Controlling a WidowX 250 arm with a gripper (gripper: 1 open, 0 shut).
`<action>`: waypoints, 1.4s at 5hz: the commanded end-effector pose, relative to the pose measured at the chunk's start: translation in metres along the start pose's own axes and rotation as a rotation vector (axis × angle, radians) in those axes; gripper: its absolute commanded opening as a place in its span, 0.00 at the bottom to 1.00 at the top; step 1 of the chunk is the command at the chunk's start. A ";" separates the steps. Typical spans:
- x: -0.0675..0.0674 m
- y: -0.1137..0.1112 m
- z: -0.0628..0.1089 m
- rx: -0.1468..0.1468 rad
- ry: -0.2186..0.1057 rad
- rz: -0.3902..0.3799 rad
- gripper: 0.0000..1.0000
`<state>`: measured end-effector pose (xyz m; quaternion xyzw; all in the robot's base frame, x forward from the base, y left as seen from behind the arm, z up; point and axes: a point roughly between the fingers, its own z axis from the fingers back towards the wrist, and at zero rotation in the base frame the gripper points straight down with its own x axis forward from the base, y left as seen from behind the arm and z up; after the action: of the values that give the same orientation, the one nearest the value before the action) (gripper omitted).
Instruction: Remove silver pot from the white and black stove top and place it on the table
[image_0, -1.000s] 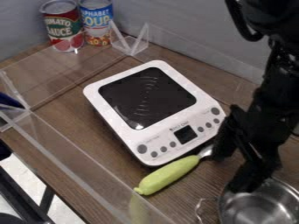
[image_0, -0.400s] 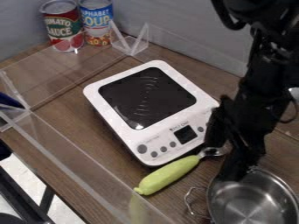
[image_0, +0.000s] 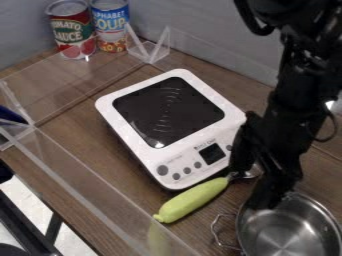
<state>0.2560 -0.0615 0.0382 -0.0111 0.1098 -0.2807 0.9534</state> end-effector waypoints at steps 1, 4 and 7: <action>-0.005 0.011 0.016 0.008 -0.067 0.043 1.00; -0.008 0.026 0.018 0.014 -0.074 -0.024 1.00; 0.003 0.018 0.020 0.027 -0.081 -0.090 1.00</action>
<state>0.2595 -0.0444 0.0375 -0.0238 0.1063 -0.3102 0.9444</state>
